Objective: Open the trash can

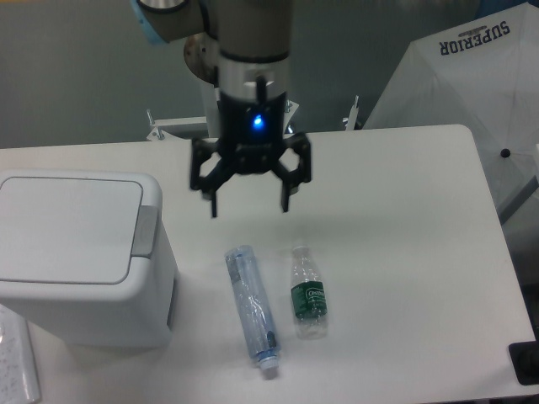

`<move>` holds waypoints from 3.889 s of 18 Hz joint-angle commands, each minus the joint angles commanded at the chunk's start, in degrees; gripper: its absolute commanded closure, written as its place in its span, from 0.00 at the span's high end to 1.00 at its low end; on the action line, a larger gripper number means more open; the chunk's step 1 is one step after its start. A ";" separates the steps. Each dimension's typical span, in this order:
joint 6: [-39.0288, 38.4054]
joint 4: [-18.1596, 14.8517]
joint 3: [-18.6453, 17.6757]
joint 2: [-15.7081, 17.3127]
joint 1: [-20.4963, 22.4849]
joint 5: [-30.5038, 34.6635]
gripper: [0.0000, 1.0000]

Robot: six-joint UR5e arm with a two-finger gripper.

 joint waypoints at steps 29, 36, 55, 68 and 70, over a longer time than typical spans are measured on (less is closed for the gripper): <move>-2.11 0.53 -0.79 -2.11 -4.31 -0.09 1.00; -1.85 0.70 -2.02 -1.67 -4.49 0.00 1.00; -1.85 0.70 -2.37 -1.93 -4.84 0.00 1.00; -1.68 0.70 -2.29 -1.84 -4.84 0.09 1.00; -1.33 0.70 -2.37 -1.93 -4.84 0.09 1.00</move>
